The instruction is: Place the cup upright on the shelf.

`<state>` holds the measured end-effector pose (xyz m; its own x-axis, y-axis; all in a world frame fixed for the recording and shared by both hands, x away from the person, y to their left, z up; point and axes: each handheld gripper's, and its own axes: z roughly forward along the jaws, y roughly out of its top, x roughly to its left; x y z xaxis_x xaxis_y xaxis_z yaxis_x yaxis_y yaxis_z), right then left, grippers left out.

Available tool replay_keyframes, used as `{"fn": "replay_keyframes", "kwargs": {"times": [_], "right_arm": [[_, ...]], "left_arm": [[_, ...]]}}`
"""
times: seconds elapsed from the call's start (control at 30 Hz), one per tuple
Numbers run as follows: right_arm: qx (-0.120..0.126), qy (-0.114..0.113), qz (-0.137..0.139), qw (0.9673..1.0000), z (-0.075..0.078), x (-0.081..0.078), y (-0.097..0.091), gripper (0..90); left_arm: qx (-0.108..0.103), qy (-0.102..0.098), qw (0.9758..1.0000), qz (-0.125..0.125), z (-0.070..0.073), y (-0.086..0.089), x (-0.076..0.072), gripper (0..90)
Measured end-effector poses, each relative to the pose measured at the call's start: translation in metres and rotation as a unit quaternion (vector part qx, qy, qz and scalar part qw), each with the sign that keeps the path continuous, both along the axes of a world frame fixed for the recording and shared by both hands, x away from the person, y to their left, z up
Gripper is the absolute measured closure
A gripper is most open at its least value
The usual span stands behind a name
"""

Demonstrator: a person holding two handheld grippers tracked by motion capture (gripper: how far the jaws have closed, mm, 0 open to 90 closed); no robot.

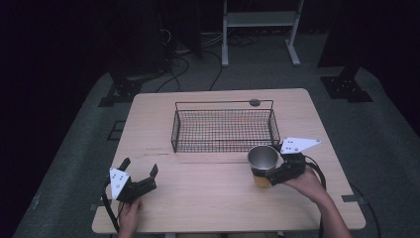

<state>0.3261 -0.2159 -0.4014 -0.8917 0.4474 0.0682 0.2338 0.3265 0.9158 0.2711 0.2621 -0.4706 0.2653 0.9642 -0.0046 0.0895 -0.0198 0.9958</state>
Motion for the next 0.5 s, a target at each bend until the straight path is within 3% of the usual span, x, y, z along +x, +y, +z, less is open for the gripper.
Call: {"fn": "replay_keyframes", "kwargs": {"times": [0.5], "right_arm": [[0.013,0.004,0.016,0.9998,0.023,0.029,0.017,8.4]], "left_arm": [[0.000,0.001,1.0000,0.000,0.000,0.000,0.000,0.0]]}}
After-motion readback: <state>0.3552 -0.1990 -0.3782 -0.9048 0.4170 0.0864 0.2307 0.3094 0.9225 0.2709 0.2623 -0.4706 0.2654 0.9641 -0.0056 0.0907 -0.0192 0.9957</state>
